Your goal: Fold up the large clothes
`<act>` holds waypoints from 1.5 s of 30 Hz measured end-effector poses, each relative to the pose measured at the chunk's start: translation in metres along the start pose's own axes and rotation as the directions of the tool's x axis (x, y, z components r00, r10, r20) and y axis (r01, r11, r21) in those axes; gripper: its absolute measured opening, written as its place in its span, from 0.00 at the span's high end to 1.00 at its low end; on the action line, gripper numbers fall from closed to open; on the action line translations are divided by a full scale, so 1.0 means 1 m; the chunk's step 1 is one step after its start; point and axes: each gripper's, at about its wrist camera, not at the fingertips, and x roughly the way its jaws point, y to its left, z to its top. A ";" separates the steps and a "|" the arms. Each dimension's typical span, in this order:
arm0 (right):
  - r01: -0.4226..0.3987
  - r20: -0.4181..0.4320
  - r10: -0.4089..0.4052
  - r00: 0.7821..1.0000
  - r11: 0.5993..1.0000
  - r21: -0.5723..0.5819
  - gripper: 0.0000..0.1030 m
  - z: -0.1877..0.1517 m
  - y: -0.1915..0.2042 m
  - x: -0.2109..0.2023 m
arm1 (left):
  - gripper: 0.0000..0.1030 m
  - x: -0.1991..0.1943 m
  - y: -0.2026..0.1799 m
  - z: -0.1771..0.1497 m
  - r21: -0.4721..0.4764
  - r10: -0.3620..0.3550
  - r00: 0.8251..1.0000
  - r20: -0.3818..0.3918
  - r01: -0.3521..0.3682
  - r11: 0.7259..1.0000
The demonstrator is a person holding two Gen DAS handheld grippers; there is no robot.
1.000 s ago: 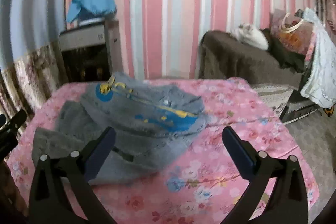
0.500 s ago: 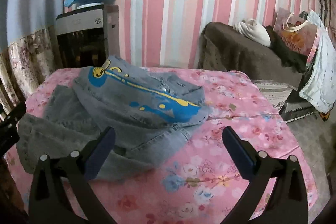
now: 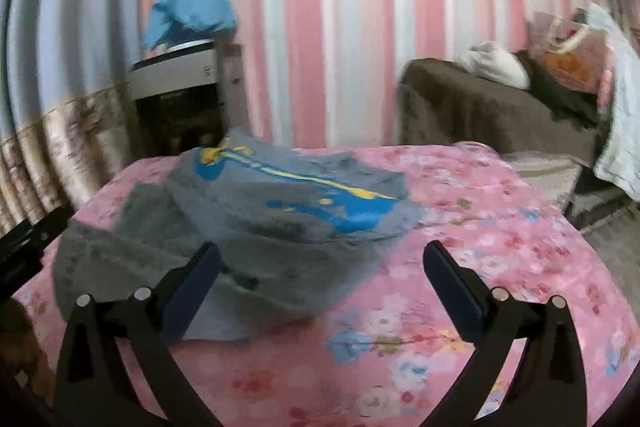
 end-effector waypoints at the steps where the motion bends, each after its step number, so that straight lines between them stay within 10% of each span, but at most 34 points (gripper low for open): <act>1: -0.006 0.002 0.006 1.000 1.000 0.006 0.02 0.001 -0.003 -0.001 | 0.03 -0.001 0.000 -0.001 0.006 0.003 1.000 0.013 -0.003 1.000; 13: -0.040 0.103 0.048 0.994 0.996 -0.079 0.02 0.078 0.011 0.032 | 0.03 0.039 -0.017 0.066 0.097 -0.009 0.987 0.163 -0.007 0.995; 45: -0.031 0.004 0.031 1.000 0.999 -0.037 0.02 0.047 0.000 0.065 | 0.03 0.074 0.007 0.044 0.068 0.049 0.997 0.057 -0.053 0.996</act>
